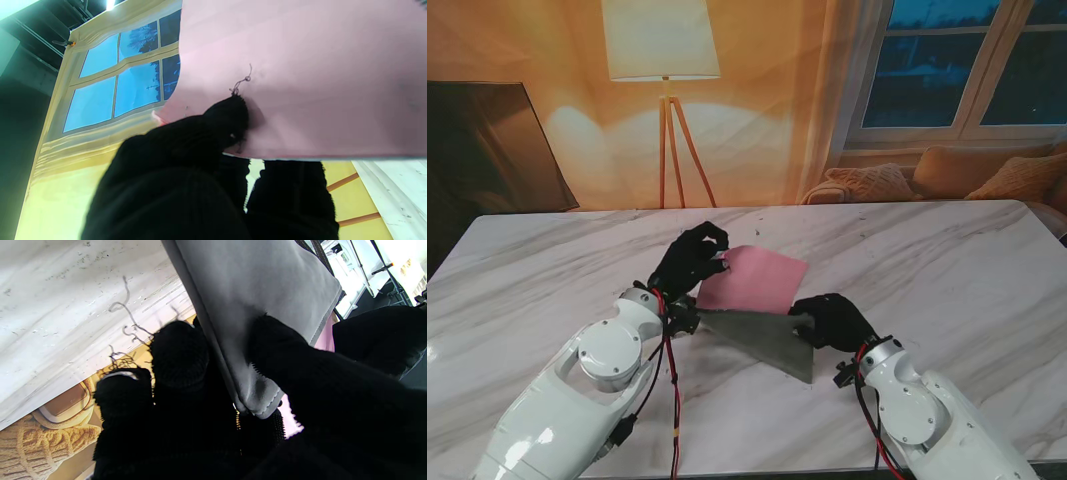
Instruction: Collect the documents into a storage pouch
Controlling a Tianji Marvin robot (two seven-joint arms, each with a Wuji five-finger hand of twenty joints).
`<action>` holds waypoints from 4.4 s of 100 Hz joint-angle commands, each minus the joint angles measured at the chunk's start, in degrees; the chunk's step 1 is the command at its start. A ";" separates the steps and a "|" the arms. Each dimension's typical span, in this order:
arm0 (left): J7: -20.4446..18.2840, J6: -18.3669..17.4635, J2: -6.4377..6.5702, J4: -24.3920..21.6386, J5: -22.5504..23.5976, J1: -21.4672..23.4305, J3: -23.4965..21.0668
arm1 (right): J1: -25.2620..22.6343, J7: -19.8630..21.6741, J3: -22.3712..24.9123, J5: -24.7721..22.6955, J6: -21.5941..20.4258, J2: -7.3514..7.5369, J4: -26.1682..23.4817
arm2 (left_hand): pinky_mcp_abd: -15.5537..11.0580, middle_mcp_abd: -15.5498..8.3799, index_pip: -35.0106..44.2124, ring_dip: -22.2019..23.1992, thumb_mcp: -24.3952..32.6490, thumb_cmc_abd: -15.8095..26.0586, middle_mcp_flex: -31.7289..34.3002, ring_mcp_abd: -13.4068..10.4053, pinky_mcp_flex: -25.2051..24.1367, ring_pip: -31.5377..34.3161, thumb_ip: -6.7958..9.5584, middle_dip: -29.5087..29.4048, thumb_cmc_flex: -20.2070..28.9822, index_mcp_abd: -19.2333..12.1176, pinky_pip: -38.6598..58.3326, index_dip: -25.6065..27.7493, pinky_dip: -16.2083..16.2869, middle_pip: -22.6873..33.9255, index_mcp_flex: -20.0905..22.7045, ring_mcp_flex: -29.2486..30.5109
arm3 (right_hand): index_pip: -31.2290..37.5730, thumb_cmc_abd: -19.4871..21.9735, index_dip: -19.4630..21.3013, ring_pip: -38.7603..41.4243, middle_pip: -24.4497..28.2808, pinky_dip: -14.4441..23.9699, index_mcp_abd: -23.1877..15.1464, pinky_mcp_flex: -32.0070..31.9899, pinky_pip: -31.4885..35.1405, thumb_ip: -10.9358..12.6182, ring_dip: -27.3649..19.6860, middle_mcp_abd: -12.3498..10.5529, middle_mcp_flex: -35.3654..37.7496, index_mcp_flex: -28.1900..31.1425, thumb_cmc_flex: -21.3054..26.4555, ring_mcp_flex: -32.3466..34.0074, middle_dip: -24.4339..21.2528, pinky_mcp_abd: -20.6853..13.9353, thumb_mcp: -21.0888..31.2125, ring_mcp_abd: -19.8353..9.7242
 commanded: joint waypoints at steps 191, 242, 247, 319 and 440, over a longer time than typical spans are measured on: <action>-10.98 9.42 2.99 -0.45 2.24 -1.00 -3.01 | -0.58 -0.46 1.30 -0.38 0.87 -0.40 -1.35 | 3.09 -3.54 -8.83 -6.07 -2.78 4.69 7.36 -2.02 -4.68 -2.08 -0.13 -3.24 -1.37 -3.25 -12.85 -27.83 3.18 -4.64 17.13 -12.04 | 7.41 6.62 0.20 1.27 0.82 0.39 -3.57 -0.64 1.60 3.18 -0.38 2.24 -0.45 2.96 1.94 -1.20 -0.63 -0.83 0.82 -2.06; -16.54 8.53 4.89 -2.39 4.55 -0.07 -5.18 | -0.54 -0.62 1.38 -0.67 0.37 -0.37 -1.18 | 2.31 -1.11 -30.04 -9.83 2.57 5.78 -17.80 -3.79 -4.96 -7.73 6.10 -15.93 -14.32 0.54 -23.31 -30.42 10.44 -5.80 5.51 -19.14 | 8.84 6.34 -3.43 1.28 1.01 0.54 -3.77 -0.64 1.62 2.78 -0.31 2.07 -0.43 1.79 1.29 -1.23 -0.83 -0.97 0.58 -2.21; -16.22 7.99 4.84 -2.63 4.50 0.04 -5.42 | -0.55 -0.54 1.29 -0.60 0.31 -0.36 -1.21 | 2.56 -0.99 -31.69 -9.66 2.55 5.83 -18.31 -3.75 -4.74 -7.62 6.56 -16.19 -15.03 0.51 -22.60 -31.06 10.61 -5.89 4.88 -18.73 | 8.87 6.29 -3.49 1.30 1.03 0.54 -3.84 -0.64 1.62 2.77 -0.31 2.05 -0.39 1.78 1.25 -1.22 -0.82 -0.97 0.61 -2.21; -13.15 4.99 3.36 -0.39 2.45 -5.79 -1.60 | -0.72 -0.35 0.80 -0.39 0.27 -0.35 -1.50 | 4.95 2.33 -31.02 1.92 -0.31 4.82 -19.55 0.55 2.94 14.64 4.20 1.11 -15.94 4.77 10.10 -29.14 8.00 2.13 1.22 -7.12 | 9.30 6.19 -3.81 1.34 1.13 0.51 -4.12 -0.49 1.61 2.70 -0.29 1.97 -0.22 1.99 1.03 -1.12 -0.84 -1.11 0.90 -2.23; -17.57 4.90 5.07 2.50 10.83 -8.26 2.32 | -1.13 -1.12 1.70 -1.55 1.40 -0.36 -2.20 | 3.03 2.16 -13.45 3.78 -20.24 13.04 -1.27 1.53 -3.14 14.68 2.94 11.99 5.12 0.43 4.80 -22.29 4.41 0.75 18.93 -12.63 | 7.93 8.66 -4.82 0.68 -3.36 0.68 -4.15 -3.36 0.75 2.89 -0.30 0.88 -6.25 -1.47 1.48 -3.82 -1.79 -0.87 -2.22 -1.37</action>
